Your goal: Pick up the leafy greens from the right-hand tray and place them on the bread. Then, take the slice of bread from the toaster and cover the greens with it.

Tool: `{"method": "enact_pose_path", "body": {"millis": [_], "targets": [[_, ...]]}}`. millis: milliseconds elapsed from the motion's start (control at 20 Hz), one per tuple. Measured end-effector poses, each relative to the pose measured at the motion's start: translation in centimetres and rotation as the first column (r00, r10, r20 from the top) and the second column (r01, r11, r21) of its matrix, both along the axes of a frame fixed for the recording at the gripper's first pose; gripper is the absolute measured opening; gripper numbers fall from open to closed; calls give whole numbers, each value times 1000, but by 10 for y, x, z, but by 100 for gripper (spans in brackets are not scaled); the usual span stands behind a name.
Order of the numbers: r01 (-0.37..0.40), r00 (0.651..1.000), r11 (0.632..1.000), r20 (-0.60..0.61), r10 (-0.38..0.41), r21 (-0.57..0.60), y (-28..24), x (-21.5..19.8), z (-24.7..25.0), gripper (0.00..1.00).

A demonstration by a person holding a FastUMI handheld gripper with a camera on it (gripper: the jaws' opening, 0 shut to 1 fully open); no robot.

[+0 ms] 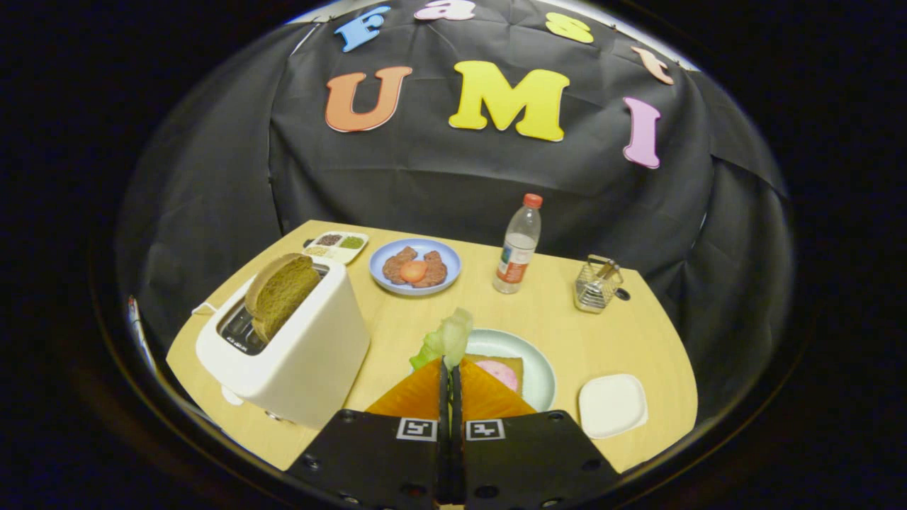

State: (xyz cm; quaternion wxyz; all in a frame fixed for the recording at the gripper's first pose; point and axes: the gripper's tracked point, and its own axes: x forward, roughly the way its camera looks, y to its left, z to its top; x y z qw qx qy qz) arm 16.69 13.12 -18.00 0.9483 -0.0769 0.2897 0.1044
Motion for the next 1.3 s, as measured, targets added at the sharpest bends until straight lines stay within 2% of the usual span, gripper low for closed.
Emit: {"method": "enact_pose_path", "body": {"millis": [200, 500, 1000, 1250, 1300], "targets": [[-7, 1000, 1000, -29, 6, -13, 2, 28, -24, 0], [39, 994, 999, -105, -37, 24, -31, 61, -65, 0], [102, 987, 994, -124, -98, 24, -75, 93, -93, 1], [118, 980, 992, -167, -109, 42, -82, 93, -103, 20], [126, 980, 991, -162, -117, 46, -84, 90, -100, 29]]}}
